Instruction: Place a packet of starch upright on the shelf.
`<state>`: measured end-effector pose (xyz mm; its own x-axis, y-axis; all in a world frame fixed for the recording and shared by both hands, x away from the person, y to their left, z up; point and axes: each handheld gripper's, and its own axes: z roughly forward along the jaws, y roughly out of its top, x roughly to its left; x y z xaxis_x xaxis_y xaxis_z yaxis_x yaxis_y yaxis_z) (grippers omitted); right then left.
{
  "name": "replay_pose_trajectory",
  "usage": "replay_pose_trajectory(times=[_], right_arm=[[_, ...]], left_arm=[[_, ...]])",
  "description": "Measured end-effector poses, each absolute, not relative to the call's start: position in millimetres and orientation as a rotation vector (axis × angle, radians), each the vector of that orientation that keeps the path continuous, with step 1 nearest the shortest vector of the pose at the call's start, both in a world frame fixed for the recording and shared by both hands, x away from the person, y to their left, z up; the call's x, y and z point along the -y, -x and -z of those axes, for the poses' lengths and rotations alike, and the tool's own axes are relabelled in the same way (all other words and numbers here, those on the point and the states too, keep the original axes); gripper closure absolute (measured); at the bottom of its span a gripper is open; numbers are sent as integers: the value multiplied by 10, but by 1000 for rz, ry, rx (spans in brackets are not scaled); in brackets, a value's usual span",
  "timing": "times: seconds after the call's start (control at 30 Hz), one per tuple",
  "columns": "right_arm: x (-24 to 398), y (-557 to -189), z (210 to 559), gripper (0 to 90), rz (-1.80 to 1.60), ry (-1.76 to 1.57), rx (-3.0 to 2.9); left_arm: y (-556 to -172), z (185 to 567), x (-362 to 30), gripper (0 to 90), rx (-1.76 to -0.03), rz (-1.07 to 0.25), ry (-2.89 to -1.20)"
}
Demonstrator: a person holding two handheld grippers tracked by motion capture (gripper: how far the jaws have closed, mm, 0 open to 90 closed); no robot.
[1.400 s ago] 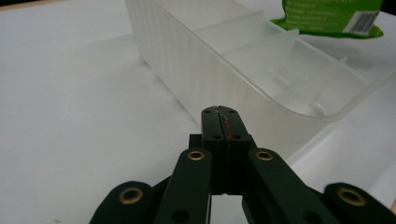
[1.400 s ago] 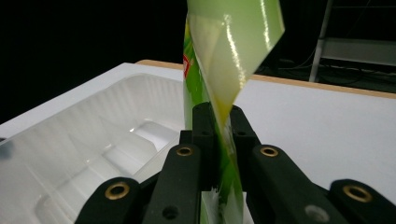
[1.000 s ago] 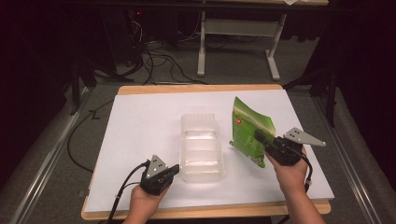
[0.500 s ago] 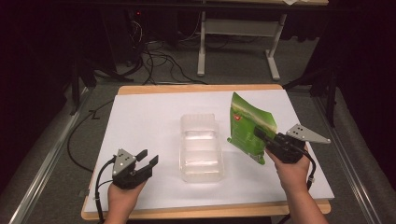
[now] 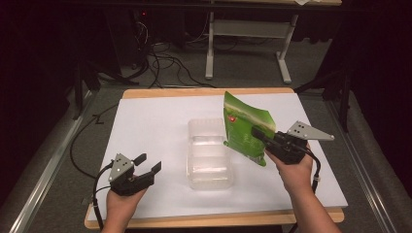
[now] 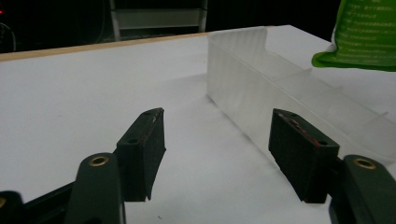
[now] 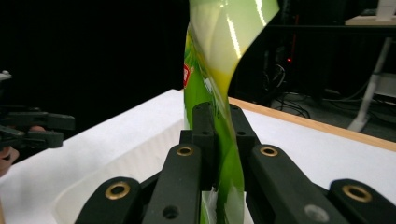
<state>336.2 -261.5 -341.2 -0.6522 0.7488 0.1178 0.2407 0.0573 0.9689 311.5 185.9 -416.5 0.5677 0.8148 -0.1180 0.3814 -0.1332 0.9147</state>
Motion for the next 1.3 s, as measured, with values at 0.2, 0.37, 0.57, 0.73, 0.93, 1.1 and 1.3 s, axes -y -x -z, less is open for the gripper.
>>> replay_pose_trajectory(times=[0.2, 0.37, 0.57, 0.73, 0.93, 1.1, 1.3], right_arm=[[2459, -3398, 3403, 857, -1673, -950, -1949], [2333, -3423, 3424, 857, -1683, -922, -1984], [2201, -3457, 3467, 857, -1704, -884, -2024], [2120, -3485, 3477, 857, -1738, -852, -2049], [2035, -3482, 3465, 857, -1771, -817, -2076], [1950, -3489, 3478, 857, -1785, -790, -2104], [1890, -3469, 3478, 858, -1810, -764, -2118]], left_arm=[[-3092, 4132, -1877, 321, -982, -503, -1750], [-3085, 4136, -1882, 311, -974, -499, -1762], [-3102, 4152, -1892, 313, -976, -497, -1768], [-3111, 4174, -1886, 314, -977, -499, -1780], [-3114, 4184, -1877, 314, -975, -501, -1787], [-3118, 4189, -1880, 314, -978, -501, -1786], [-3118, 4190, -1884, 314, -977, -504, -1785]])
